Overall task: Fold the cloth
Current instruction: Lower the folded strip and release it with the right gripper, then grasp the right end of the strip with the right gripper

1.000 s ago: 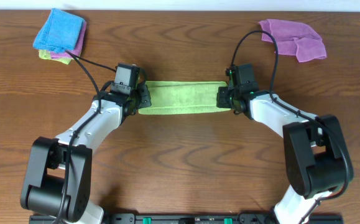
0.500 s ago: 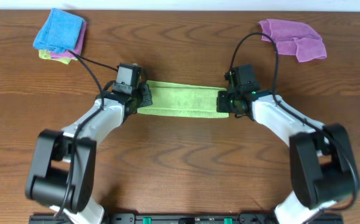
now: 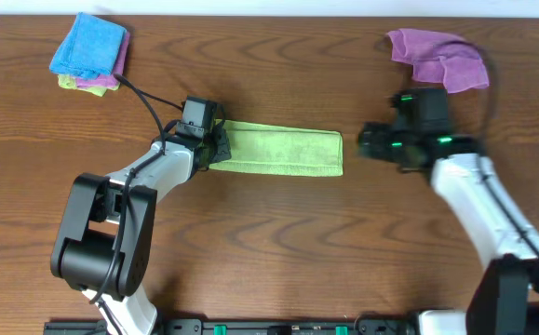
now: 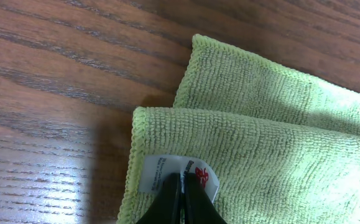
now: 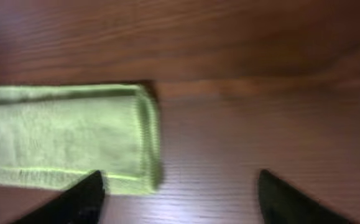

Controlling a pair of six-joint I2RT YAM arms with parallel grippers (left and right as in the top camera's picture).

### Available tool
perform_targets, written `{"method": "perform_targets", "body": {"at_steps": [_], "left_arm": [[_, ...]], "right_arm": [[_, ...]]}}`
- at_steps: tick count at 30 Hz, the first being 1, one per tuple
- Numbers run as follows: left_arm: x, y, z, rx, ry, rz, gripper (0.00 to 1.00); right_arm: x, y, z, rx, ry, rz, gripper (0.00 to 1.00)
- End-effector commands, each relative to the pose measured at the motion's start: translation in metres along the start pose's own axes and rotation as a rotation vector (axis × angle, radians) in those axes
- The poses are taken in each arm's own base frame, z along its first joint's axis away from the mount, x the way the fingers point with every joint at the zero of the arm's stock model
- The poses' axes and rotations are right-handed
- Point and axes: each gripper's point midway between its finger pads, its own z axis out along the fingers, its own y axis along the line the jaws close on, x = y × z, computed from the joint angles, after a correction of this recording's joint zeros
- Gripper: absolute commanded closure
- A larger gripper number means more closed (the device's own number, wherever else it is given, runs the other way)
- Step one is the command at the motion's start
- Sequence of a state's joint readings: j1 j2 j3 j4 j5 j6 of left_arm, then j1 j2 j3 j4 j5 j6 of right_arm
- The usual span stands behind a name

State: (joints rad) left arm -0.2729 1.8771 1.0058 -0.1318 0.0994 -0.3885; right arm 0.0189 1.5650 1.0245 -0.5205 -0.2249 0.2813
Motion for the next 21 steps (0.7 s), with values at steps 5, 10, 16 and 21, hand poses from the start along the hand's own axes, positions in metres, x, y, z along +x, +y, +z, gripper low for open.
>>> {"method": "perform_targets", "body": {"at_steps": [5, 10, 16, 21], "left_arm": [[0.035, 0.009, 0.02, -0.023, 0.11, -0.006, 0.94], [0.036, 0.009, 0.02, -0.026, 0.116, -0.017, 0.94], [0.036, 0.01, 0.02, -0.026, 0.116, -0.017, 0.94], [0.036, 0.01, 0.02, -0.026, 0.116, -0.017, 0.94]], "right_arm": [[0.013, 0.02, -0.003, -0.631, 0.137, 0.069, 0.07], [0.041, 0.029, 0.038, -0.671, 0.264, 0.102, 0.06], [0.044, 0.029, 0.063, -0.668, 0.279, 0.134, 0.04], [0.058, 0.044, 0.086, -0.673, 0.323, 0.123, 0.04]]}}
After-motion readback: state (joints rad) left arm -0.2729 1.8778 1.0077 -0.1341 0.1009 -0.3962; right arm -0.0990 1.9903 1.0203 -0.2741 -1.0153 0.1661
